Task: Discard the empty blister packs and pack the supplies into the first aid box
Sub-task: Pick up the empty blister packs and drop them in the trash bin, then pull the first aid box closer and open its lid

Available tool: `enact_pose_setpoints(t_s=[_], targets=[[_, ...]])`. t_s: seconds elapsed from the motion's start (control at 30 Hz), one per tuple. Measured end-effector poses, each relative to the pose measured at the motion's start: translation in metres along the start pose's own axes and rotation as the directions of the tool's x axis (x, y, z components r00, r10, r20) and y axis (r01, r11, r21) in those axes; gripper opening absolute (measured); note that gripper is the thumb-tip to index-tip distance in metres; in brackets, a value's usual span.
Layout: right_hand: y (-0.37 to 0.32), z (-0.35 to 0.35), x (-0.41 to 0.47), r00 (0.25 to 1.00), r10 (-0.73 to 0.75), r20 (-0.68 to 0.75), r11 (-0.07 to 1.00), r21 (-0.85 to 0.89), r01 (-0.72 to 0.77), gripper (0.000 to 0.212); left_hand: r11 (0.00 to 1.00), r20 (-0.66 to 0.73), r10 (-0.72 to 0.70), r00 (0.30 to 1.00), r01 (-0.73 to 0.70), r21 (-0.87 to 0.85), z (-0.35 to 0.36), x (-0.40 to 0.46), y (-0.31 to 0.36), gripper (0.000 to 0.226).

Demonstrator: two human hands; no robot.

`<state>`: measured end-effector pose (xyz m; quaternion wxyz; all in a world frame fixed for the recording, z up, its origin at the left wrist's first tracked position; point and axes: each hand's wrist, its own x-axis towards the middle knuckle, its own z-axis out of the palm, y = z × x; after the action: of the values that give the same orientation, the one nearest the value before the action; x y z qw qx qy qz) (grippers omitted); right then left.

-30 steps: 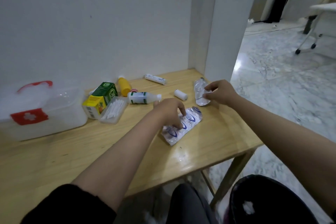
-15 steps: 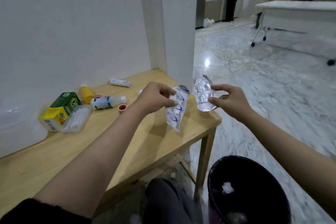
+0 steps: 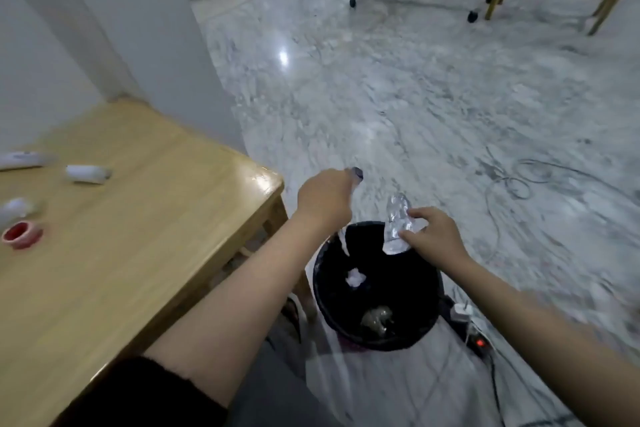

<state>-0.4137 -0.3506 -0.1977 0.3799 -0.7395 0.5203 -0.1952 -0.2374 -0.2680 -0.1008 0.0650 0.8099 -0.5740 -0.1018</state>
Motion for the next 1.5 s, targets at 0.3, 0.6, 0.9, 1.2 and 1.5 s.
enact_pose_setpoints(t_s=[0.3, 0.6, 0.9, 1.2, 1.5], targets=[[0.088, 0.058, -0.018, 0.950, 0.247, 0.192, 0.967, -0.115, -0.228, 0.051, 0.975, 0.276, -0.063, 0.959, 0.118, -0.188, 0.129, 0.022, -0.006, 0.022], [0.099, 0.077, -0.011, 0.931, 0.291, 0.220, 0.952, -0.162, -0.259, 0.055, 0.952, 0.479, -0.074, 0.875, 0.205, -0.227, 0.182, 0.022, -0.022, 0.058], [0.039, 0.073, 0.002, 0.976, 0.116, 0.182, 0.993, -0.036, -0.111, 0.048, 0.919, 0.310, -0.124, 0.943, 0.227, -0.323, 0.142, 0.002, -0.026, 0.065], [-0.098, 0.046, -0.017, 0.964, -0.265, -0.012, 0.949, 0.174, 0.263, 0.040, 0.877, -0.108, -0.173, 0.979, 0.103, -0.469, 0.018, -0.064, -0.033, 0.063], [-0.253, 0.066, -0.075, 0.774, -0.624, -0.104, 0.722, 0.300, 0.623, 0.030, 0.849, -0.487, -0.396, 0.778, 0.108, -0.518, -0.093, -0.179, -0.099, 0.053]])
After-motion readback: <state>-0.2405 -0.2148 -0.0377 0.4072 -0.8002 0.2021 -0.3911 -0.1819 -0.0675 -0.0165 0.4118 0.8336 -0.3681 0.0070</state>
